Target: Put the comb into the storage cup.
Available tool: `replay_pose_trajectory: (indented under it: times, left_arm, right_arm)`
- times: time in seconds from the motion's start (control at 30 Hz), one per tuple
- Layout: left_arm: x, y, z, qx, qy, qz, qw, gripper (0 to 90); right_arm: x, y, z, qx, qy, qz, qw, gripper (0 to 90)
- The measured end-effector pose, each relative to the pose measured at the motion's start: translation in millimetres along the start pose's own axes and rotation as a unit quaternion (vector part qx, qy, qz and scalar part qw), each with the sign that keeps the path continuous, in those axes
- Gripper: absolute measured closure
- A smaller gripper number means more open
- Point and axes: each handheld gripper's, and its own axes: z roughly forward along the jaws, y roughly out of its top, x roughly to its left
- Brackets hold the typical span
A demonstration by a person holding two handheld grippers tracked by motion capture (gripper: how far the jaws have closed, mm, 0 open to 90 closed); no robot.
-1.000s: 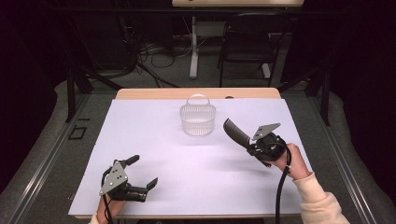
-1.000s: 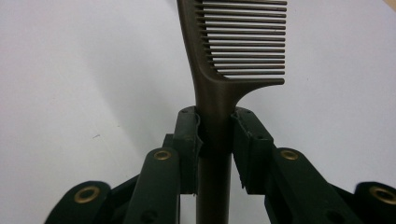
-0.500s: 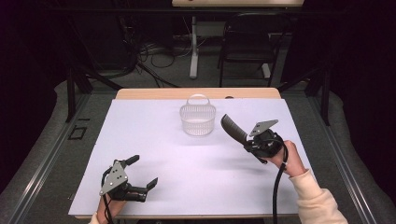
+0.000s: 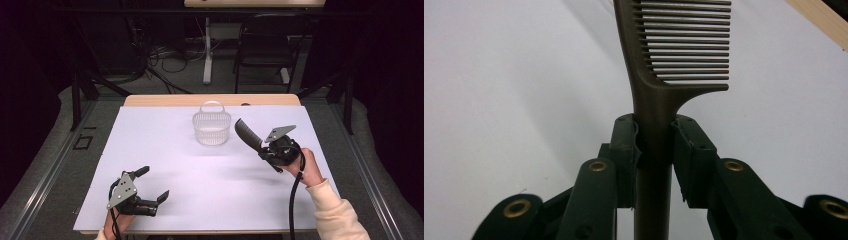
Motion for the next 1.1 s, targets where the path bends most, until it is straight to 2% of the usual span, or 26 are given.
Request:
replay_pose_trajectory:
  times: [0.33, 0.8, 1.1]
  left_arm:
    - [0.1, 0.0, 0.0, -0.001, -0.001, 0.0, 1.0, 0.0]
    - [0.2, -0.1, -0.1, 0.0, 0.0, 0.0, 1.0, 0.0]
    - [0.0, 0.0, -0.4, -0.001, -0.001, 0.0, 1.0, 0.0]
  right_arm:
    - [-1.3, 7.7, 2.5, -0.005, -0.001, 0.003, 1.0, 72.7]
    - [-3.9, 15.4, 7.9, -0.021, -0.004, 0.019, 0.9996, 72.7]
    - [-4.1, 23.2, 9.4, -0.032, -0.007, 0.02, 0.9993, 72.7]
